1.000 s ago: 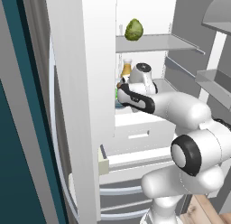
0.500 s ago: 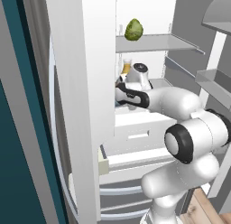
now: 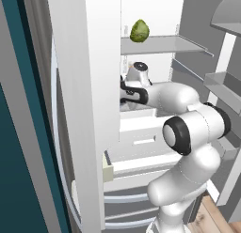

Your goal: Pick the chicken drumstick and corn from their plates and place them in the bowl. Then put the bowl in the fridge.

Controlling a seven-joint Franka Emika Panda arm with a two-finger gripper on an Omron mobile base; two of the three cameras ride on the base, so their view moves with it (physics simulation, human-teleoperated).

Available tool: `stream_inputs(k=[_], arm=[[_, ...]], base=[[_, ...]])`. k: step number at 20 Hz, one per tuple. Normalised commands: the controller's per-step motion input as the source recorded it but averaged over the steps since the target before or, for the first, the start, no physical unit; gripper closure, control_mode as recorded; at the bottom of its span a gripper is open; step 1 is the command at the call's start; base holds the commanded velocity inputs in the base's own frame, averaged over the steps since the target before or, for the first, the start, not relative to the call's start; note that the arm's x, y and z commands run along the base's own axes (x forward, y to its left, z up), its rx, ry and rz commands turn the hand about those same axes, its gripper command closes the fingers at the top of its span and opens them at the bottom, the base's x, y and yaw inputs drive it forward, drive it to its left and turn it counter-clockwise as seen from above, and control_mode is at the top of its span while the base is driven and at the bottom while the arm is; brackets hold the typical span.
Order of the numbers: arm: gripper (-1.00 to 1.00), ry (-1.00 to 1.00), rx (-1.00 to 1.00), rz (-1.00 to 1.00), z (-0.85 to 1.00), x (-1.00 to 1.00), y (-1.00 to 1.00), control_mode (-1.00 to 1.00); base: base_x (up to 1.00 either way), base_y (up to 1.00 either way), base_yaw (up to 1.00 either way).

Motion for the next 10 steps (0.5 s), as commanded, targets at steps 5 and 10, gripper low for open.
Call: stream_inputs(k=[5, 10], arm=[[1.0, -0.01, 0.0, 0.0, -0.19, 0.3, 0.2, -1.0], [1.0, 0.0, 0.01, 0.0, -0.18, 0.32, 0.16, -1.0]], base=[[0.0, 0.0, 0.0], [0.0, 0.0, 0.0]])
